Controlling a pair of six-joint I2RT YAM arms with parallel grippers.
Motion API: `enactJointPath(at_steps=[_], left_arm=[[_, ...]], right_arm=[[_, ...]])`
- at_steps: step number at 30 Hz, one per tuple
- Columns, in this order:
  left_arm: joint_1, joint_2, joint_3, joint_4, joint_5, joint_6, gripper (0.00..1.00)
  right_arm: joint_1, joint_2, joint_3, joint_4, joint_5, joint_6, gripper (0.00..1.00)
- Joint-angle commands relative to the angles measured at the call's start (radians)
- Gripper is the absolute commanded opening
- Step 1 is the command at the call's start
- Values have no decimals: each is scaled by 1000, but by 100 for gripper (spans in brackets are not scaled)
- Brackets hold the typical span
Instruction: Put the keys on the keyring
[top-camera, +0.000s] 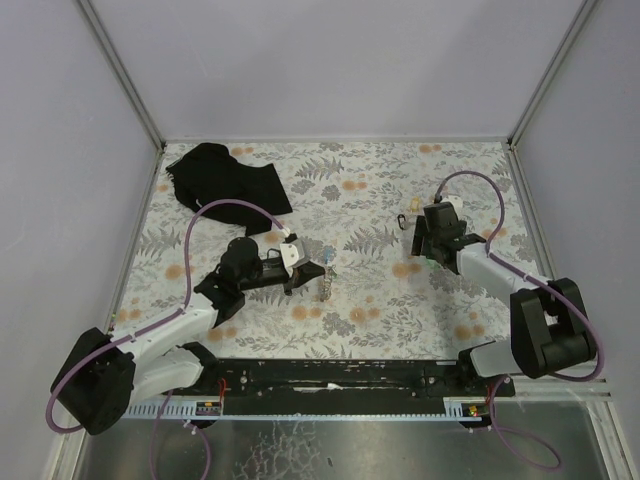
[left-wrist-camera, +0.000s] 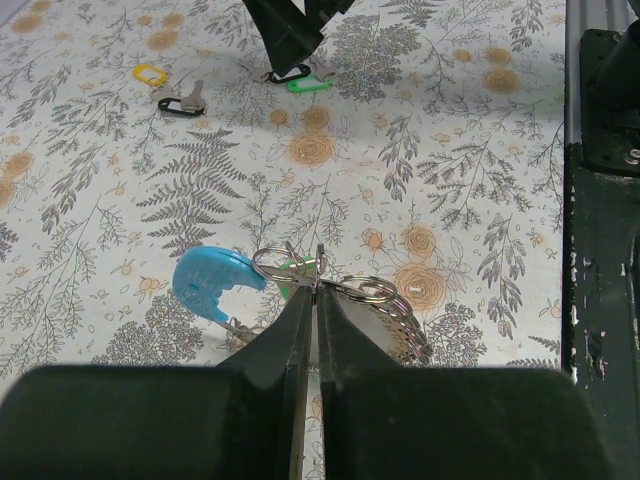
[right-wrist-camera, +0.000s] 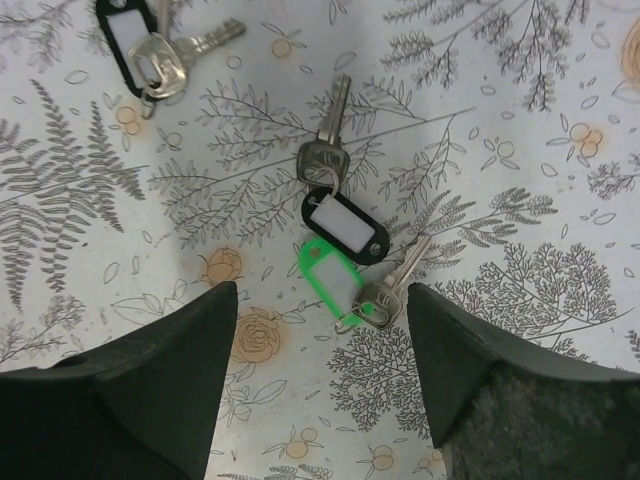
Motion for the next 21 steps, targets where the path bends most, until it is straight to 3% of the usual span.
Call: enactJointPath(at_steps=[1, 12, 21], left_arm=[[-1, 13, 33, 43, -2, -11, 0], [0, 11, 32, 45, 1, -14, 0], [-1, 9, 30, 55, 7, -18, 0]], right_arm=[[-43, 33, 15, -25, -6, 87, 73], [-93, 156, 30, -28, -86, 105, 50], [-86, 107, -30, -59, -244, 140, 28]])
